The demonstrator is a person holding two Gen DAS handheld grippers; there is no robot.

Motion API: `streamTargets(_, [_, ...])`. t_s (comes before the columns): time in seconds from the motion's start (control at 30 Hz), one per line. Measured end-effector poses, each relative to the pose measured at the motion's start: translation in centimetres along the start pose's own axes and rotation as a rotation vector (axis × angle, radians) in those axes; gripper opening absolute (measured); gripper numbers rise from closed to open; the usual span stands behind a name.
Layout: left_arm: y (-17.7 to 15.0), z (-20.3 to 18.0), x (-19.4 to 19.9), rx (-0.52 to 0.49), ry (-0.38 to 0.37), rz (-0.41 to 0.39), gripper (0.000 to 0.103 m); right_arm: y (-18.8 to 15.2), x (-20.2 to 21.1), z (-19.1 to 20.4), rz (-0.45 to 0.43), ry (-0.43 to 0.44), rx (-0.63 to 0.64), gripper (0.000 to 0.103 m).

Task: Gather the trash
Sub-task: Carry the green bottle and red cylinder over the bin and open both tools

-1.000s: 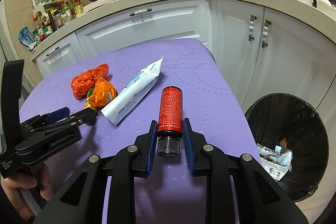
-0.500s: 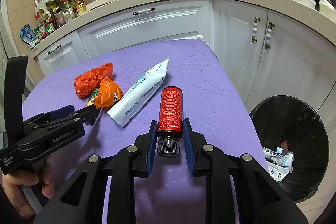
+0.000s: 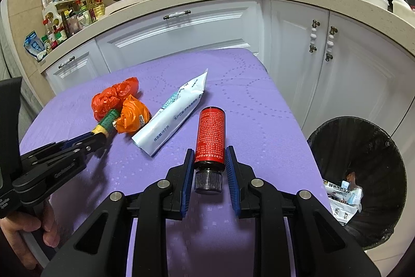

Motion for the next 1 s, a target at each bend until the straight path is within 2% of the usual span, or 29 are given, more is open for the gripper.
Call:
streamTargets(0.33, [0.2, 1.2, 2.6, 0.003, 0.006, -0.034, 0.023, 0.3, 1.0, 0.0, -0.021, 0.0, -0.001, 0.025])
streamTargets(0.6, [1.1, 0.7, 4.9, -0.004, -0.008, -0.074, 0.023, 1.2, 2.7, -0.5, -0.06, -0.014, -0.006, 0.025])
streamTargets(0.83, [1.8, -1.6, 6.0, -0.023, -0.047, -0.102, 0.023, 1.9, 4.7, -2.7, -0.099, -0.055, -0.027, 0.025])
streamTargets(1.0, [2.4, -4.5, 6.6, -0.05, -0.097, -0.12, 0.023, 2.3, 6.3, -5.4, -0.127, -0.108, -0.053, 0.025])
Point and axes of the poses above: each gripper's, at about its wrist camera, not at the fingertips, and x roughly against the way its jaws point, z to its left, y to its top, the point moved 8 cm from there along -x, roughly the way its jaws point, and after that the axes turned 10 degrees about -z, right-handed, at the moved point
